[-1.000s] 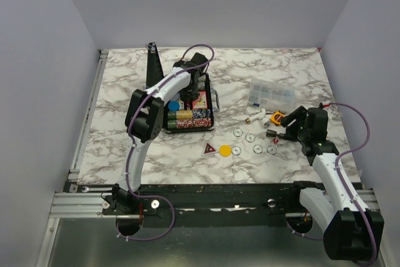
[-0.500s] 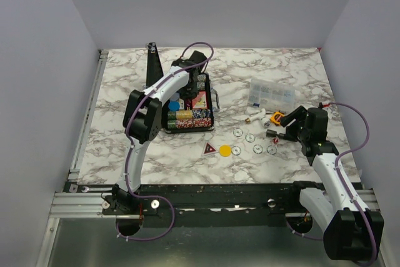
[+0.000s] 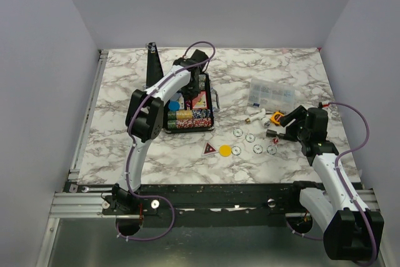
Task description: Pack up texas hold em set
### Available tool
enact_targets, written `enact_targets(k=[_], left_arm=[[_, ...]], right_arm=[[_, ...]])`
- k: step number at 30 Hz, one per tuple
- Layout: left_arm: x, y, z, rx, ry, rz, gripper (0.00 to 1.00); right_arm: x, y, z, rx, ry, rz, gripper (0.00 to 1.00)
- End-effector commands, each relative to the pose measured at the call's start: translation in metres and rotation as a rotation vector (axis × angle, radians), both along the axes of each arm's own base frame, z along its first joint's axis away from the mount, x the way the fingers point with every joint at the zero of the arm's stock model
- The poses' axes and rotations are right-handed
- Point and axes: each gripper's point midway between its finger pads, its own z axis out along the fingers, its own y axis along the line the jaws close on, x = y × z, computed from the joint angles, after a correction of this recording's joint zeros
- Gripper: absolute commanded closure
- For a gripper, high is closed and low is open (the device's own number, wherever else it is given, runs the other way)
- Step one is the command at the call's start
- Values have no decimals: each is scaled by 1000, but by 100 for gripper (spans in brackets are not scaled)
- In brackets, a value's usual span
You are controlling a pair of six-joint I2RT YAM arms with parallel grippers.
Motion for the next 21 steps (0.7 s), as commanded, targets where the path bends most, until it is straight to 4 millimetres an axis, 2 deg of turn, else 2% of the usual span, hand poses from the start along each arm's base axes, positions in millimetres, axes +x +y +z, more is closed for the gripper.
enact_targets(k=[1, 6, 15, 21], left_arm=[[-3, -4, -7, -19, 40, -5, 80], [-3, 1, -9, -18, 39, 12, 79], [-10, -28, -6, -176, 63, -28, 84], [-11, -29, 9, -198, 17, -22, 84]], right_arm=[[-1, 4, -4, -8, -1, 31, 33], [-1, 4, -4, -7, 0, 32, 33], [-1, 5, -4, -6, -1, 34, 33], [-1, 5, -5, -5, -2, 32, 32]])
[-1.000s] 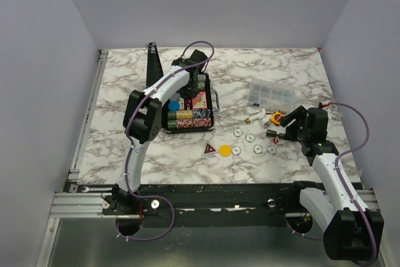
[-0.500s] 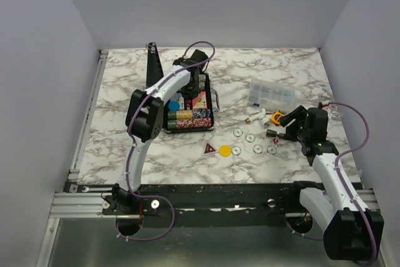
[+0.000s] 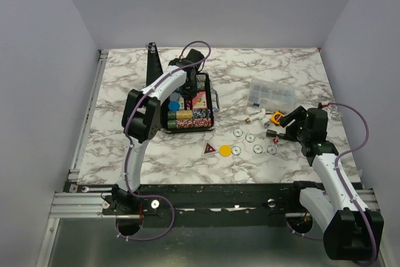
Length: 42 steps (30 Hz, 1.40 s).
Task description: Pack up texas hold em set
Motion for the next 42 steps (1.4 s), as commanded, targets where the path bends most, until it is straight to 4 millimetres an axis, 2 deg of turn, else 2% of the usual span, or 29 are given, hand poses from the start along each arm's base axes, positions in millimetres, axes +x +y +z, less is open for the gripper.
enact_targets(k=[1, 7, 12, 16, 18, 20, 23, 26, 29, 31, 33, 36, 37, 38, 39, 40, 42], left_arm=[[-8, -24, 15, -116, -14, -21, 84], [-9, -31, 18, -158, -14, -29, 84], [-8, -20, 24, -107, -43, -7, 84], [-7, -12, 34, -85, -71, -15, 78], [-11, -11, 44, -87, -80, -34, 71], [-17, -10, 60, -104, -98, -68, 63], [-28, -8, 98, -138, -166, -127, 49], [-45, -13, 150, -221, -259, -213, 38], [-63, -15, 197, -299, -350, -280, 29], [-76, -13, 226, -332, -411, -318, 25], [-86, -8, 246, -340, -461, -347, 22], [-100, 1, 262, -343, -519, -355, 18], [-105, 4, 269, -349, -547, -355, 15], [-109, 7, 271, -349, -560, -355, 12], [-113, 11, 276, -350, -586, -355, 11], [-118, 15, 279, -344, -605, -353, 10], [-123, 22, 285, -329, -641, -350, 8]], right_arm=[[0, 4, -3, -6, -5, 31, 32], [0, 5, -3, -4, -7, 33, 33], [0, 5, -2, -5, -9, 34, 32], [0, 9, -2, -3, -14, 64, 32], [2, 22, 3, 5, -41, 159, 29], [4, 29, 7, 10, -61, 208, 27], [6, 40, 15, 27, -86, 277, 22], [13, 55, 28, 74, -120, 344, 19], [24, 88, 42, 149, -148, 421, 19], [37, 128, 52, 145, -174, 486, 18], [44, 180, 51, 145, -157, 588, 18], [60, 244, 55, 231, -159, 695, 20], [65, 262, 51, 252, -148, 717, 21], [73, 278, 56, 270, -164, 736, 22], [79, 293, 48, 277, -148, 755, 22], [86, 308, 49, 281, -150, 772, 24], [99, 335, 39, 282, -129, 803, 30]])
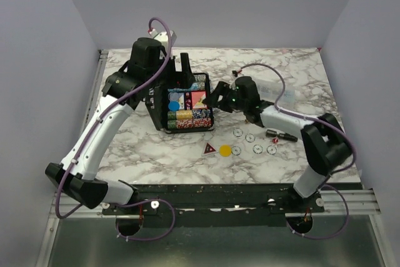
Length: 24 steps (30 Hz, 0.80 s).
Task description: Pack up texas hold em set
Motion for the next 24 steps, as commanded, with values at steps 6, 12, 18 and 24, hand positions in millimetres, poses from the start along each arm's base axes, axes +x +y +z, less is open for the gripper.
enact_targets(k=[6, 12, 18, 24], left_arm=[[-25, 10, 18, 6, -111, -23, 6], [-37, -4, 20, -29, -106, -81, 5], [-42, -15, 19, -53, -87, -126, 5], [-43, -15, 20, -59, -85, -131, 5]], right_arm=[[67, 99, -15, 44, -7, 62, 56], [87, 109, -39, -13, 11, 34, 59], [89, 115, -63, -129, 17, 23, 65], [86, 117, -75, -167, 28, 31, 79]])
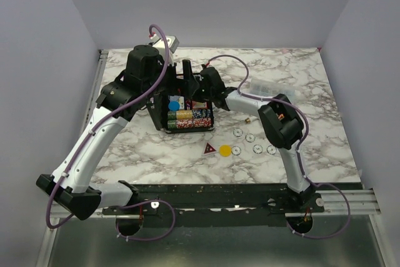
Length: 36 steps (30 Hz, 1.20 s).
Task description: Pack up texas hold em set
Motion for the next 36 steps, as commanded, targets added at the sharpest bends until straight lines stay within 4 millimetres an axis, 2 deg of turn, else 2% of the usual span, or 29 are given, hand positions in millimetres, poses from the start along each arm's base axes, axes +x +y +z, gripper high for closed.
enact_targets(k=[1, 3, 14, 24, 28, 31, 36], left_arm=[[-4, -7, 6, -32, -8, -34, 5], [-4, -8, 5, -33, -7, -37, 5], [-5, -9, 6, -35, -5, -43, 5], [-5, -10, 4, -34, -2, -52, 5], [-5, -11, 4, -34, -1, -53, 5], [-5, -11, 4, -35, -1, -55, 5], [-6, -11, 4, -37, 0, -59, 5]], right_arm=[[0, 1, -17, -68, 10, -3, 83], [-1, 2, -21, -85, 18, -5, 86], [-2, -9, -41, -221, 14, -33, 83], [-7, -29, -58, -352, 8, -68, 84], [-8, -38, -59, -403, -10, -75, 84], [-5, -48, -56, -441, -29, -107, 89], [-3, -53, -56, -464, -37, -123, 95]])
